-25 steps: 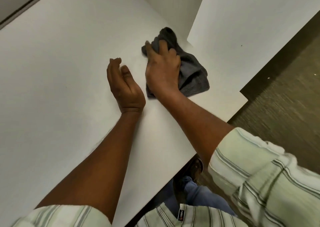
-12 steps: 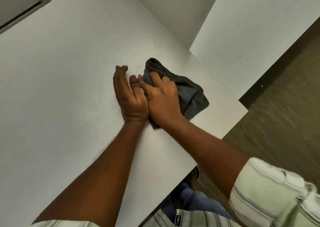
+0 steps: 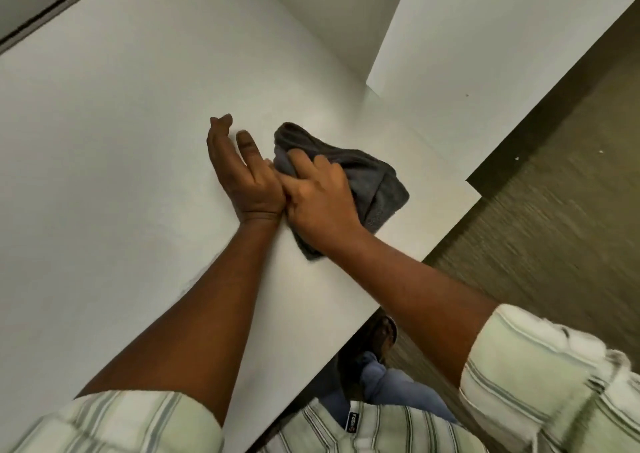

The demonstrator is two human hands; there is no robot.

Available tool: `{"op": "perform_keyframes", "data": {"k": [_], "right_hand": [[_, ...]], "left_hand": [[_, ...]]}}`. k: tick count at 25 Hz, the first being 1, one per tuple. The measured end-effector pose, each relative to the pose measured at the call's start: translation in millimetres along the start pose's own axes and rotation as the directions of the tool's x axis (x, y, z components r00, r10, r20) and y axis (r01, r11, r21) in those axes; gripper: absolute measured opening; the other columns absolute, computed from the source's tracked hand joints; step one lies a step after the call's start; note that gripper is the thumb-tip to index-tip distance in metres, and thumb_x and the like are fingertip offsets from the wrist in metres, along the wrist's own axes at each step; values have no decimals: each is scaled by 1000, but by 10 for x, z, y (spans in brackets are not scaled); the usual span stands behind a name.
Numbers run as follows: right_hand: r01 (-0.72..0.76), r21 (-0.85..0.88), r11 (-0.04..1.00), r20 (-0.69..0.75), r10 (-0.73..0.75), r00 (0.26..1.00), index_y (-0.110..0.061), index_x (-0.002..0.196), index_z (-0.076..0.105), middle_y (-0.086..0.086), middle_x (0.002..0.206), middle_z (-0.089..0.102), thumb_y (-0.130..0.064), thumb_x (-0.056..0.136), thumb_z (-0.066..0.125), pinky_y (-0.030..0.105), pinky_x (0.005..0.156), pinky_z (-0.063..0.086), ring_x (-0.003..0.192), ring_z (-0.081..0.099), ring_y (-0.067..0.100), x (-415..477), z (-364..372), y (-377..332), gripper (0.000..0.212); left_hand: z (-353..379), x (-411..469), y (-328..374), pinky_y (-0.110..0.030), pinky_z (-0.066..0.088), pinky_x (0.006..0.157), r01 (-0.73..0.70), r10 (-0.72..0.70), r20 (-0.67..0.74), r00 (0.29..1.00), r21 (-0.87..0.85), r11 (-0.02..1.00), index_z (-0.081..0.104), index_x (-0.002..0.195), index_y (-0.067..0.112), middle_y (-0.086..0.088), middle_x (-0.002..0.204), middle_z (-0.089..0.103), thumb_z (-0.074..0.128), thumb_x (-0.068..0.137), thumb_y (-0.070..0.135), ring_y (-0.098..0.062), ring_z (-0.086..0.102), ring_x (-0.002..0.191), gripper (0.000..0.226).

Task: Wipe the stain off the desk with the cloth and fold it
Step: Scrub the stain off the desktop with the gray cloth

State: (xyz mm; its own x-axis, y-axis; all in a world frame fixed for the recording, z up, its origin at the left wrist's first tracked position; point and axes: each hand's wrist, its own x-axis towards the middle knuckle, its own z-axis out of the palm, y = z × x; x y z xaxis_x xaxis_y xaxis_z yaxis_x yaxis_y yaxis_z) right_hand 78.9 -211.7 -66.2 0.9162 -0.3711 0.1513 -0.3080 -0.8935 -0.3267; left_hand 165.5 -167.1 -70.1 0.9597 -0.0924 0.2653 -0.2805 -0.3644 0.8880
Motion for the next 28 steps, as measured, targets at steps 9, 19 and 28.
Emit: {"op": "perform_keyframes", "data": {"k": [9, 19, 28], "right_hand": [[-346, -103, 933, -197, 322, 926, -24, 121, 65, 14, 118, 62, -10, 87, 51, 39, 67, 41, 79, 55, 34, -368, -128, 467, 39], [-699, -233, 676, -272, 645, 714, -25, 135, 49, 13, 138, 45, -12, 86, 54, 43, 81, 46, 102, 54, 33, -525, -497, 1016, 51], [-471, -279, 837, -133, 452, 882, -22, 144, 39, 16, 138, 43, -11, 90, 48, 44, 80, 45, 101, 54, 38, -471, -486, 1144, 56]], "left_hand": [[26, -75, 23, -15, 25, 106, -182, 169, 167, 971, 64, 981, 51, 115, -9, -25, 120, 57, 38, 95, 12, -38, 46, 123, 32], [-620, -1134, -65, -38, 24, 114, -245, 187, 260, 947, 213, 946, 57, 111, -4, -23, 120, 59, 34, 97, 10, -37, 42, 129, 31], [-1321, -993, -143, -36, 40, 92, -295, 268, 122, 956, 429, 854, 60, 104, 1, -19, 104, 65, 44, 95, 12, -33, 57, 101, 21]]}}
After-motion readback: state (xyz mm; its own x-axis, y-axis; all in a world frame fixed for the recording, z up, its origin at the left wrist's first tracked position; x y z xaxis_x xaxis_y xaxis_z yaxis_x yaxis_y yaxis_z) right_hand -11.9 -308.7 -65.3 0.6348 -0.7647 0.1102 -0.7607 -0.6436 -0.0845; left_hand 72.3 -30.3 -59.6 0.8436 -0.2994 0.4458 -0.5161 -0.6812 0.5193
